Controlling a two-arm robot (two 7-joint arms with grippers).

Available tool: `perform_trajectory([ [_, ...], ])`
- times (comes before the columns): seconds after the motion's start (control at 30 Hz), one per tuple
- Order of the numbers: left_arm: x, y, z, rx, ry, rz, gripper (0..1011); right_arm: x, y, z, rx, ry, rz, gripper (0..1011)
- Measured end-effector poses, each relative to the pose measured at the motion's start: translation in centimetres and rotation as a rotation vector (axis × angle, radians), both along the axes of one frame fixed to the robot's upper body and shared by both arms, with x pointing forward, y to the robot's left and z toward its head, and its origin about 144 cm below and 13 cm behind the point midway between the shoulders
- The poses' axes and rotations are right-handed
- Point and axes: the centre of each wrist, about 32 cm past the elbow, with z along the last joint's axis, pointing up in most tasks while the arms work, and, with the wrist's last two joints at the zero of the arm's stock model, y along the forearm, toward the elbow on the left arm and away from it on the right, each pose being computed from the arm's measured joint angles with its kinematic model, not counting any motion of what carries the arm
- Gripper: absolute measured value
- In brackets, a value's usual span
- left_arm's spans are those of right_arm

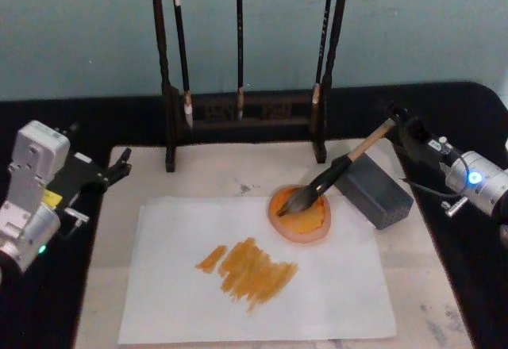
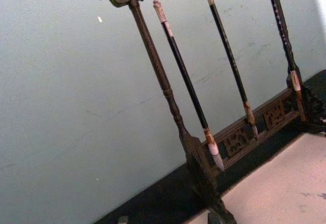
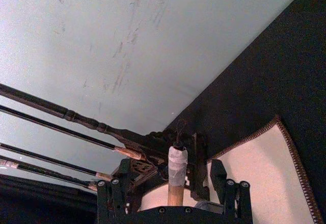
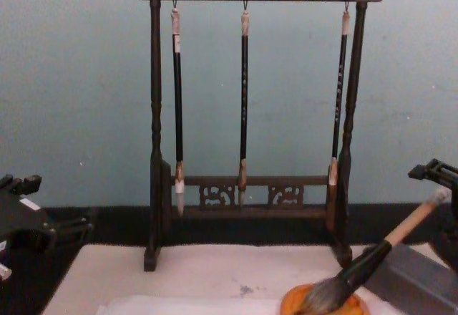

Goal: Pick up the brush from the inkstone, write on the paper, then place the brush back to its original position.

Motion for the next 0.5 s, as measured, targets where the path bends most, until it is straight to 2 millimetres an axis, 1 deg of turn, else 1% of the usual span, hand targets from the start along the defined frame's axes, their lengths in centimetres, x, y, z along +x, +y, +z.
perform_trajectory([
  [0.5,0.00,0.00,0.00,0.000,0.000,0.000,1010,0.00,0.00,0.00,0.000,0.000,0.000,1000],
])
